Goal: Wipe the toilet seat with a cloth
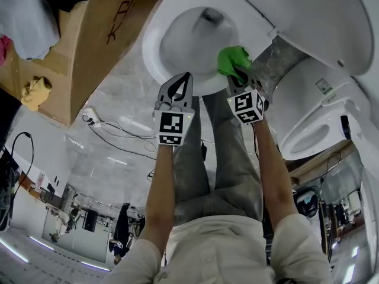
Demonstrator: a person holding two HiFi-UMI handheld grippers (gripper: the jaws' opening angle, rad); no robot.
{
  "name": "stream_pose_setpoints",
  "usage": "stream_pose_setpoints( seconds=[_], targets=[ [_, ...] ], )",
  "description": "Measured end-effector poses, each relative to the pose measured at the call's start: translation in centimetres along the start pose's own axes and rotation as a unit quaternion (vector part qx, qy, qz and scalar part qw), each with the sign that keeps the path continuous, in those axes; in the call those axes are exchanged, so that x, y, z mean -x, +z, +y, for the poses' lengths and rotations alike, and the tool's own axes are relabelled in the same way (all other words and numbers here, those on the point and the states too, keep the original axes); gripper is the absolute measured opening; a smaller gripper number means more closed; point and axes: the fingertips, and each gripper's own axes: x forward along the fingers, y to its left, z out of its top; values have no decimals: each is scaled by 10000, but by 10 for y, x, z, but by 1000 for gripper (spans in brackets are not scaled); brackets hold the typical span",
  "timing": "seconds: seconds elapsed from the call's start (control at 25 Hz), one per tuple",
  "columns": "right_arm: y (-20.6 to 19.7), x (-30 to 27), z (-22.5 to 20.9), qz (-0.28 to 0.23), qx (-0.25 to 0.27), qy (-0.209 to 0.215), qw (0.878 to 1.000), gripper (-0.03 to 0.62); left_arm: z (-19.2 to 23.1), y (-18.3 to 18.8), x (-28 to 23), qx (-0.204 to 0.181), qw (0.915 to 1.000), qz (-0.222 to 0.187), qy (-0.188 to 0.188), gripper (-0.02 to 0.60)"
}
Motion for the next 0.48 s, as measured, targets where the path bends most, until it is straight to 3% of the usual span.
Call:
stream_pose_setpoints(
  seconds=[0.48],
  targets=[
    [9, 5, -47, -68, -164, -379, 9991, 43, -8, 19, -18, -8, 10000, -30, -79, 12]
  ],
)
